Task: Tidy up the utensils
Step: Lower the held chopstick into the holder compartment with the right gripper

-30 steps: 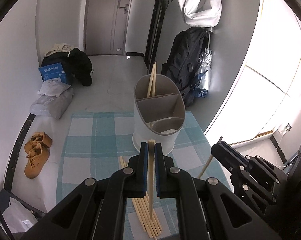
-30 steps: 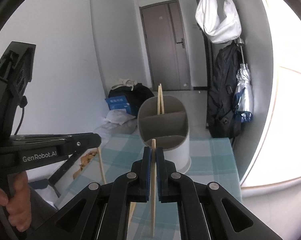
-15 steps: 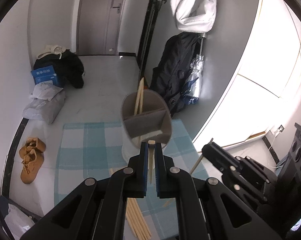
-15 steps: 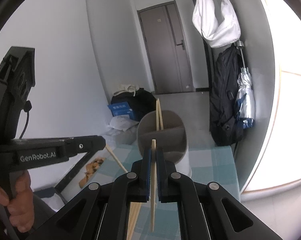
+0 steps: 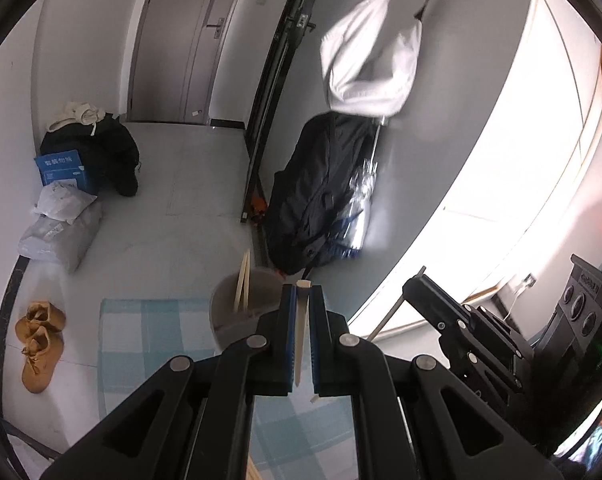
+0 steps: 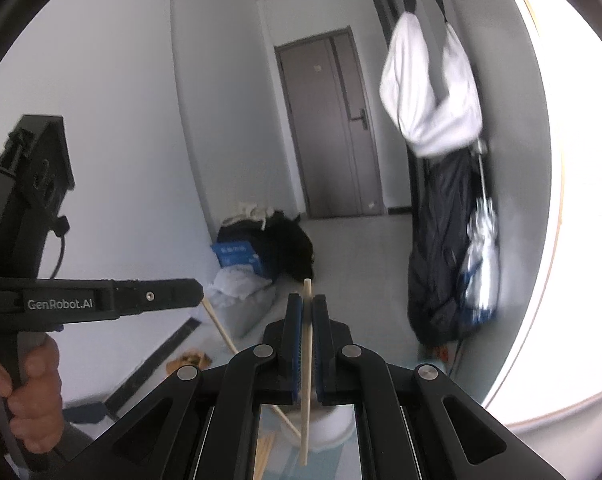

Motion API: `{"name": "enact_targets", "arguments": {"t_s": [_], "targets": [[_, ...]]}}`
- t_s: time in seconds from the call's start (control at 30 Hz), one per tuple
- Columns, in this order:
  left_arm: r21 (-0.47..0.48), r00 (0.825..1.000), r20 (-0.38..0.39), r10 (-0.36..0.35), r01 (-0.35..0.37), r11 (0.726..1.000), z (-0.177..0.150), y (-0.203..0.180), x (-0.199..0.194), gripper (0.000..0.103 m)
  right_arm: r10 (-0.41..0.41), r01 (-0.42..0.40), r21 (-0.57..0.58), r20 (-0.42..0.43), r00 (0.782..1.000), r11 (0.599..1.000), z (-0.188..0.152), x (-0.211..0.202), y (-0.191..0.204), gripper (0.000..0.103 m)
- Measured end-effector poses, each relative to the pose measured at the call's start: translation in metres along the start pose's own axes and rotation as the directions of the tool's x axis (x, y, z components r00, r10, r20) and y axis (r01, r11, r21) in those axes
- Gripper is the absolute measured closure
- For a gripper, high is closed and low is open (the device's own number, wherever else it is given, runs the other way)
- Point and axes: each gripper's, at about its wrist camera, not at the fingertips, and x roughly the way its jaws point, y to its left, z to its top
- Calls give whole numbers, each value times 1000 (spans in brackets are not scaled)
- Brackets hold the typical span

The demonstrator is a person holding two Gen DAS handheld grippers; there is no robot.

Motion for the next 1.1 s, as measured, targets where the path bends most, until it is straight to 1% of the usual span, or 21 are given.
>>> {"name": "enact_targets", "arguments": {"t_s": [0.07, 0.27, 0.37, 0.47, 0.67, 0.83, 0.93, 1.1], "targets": [[-7, 1000, 12, -4, 4, 1000, 10, 3, -2, 101, 1, -1, -16, 17, 1000, 1000, 14, 6, 0, 99], [1, 998, 49, 29, -29, 1000, 37, 16, -2, 101, -5, 7, -37, 58, 998, 999, 45, 27, -1, 99], [-4, 997, 56, 58, -58, 998, 45, 25, 2, 101, 3, 0, -45, 63, 998, 999, 53, 44, -2, 99], [-3, 996, 54, 65, -65, 998, 49, 31, 8, 101, 7, -3, -53, 67, 998, 999, 57, 56, -1, 99], [-6, 996, 52, 78, -78, 997, 55, 41, 15, 101, 14, -12, -47, 49, 999, 999, 57, 85, -4, 99], [1, 995, 34, 99, -99, 995, 54, 49, 28, 101, 6, -5, -55, 28, 1000, 998, 48, 107, -6, 99], [11, 994, 14, 105, -106, 994, 49, 51, 38, 101, 24, -24, -41, 6, 1000, 999, 39, 117, -11, 99], [32, 993, -24, 119, -118, 992, 41, 54, 51, 101, 68, -70, -58, -41, 997, 996, 22, 126, -10, 99]]}}
